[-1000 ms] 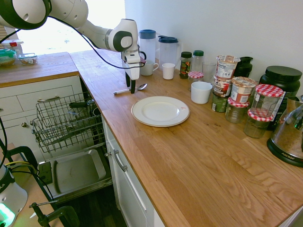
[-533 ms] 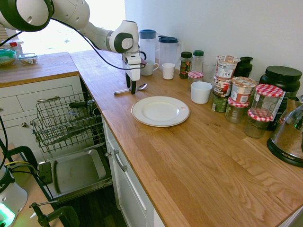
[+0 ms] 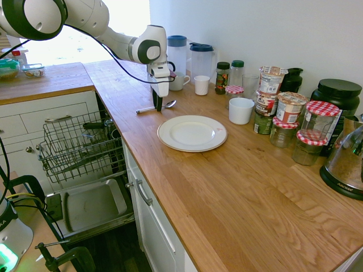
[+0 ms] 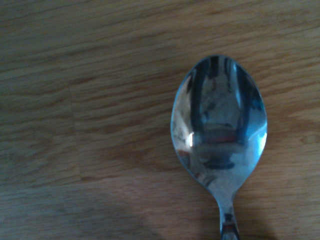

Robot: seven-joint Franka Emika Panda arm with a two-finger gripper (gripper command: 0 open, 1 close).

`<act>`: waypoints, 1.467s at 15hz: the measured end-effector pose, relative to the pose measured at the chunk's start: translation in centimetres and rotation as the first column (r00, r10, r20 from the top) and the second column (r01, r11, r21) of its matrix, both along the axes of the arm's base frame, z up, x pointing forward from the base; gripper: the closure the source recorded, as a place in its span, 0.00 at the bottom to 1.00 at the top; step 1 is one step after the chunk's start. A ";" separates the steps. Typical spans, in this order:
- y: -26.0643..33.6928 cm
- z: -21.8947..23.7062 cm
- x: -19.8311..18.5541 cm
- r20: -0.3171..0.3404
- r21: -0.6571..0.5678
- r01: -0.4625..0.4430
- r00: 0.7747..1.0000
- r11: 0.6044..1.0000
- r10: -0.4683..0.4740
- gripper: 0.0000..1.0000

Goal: Put the spoon in the dishwasher

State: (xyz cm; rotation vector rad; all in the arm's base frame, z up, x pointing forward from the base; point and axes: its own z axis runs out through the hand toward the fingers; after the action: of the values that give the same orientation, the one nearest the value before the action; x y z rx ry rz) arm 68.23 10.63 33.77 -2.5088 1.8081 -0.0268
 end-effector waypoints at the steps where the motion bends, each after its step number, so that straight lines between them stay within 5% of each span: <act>1: 0.0 0.0 0.0 0.000 0.000 0.000 1.000 1.000 0.000 1.00; 14: 0.1 1.2 0.4 0.016 0.057 -0.030 0.999 0.998 0.029 1.00; 22: 8.1 7.0 -10.8 0.085 0.044 -0.086 0.993 0.995 0.082 1.00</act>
State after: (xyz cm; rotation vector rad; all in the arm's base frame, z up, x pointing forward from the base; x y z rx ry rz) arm 57.47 18.70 40.76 -2.5088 1.6511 -0.0825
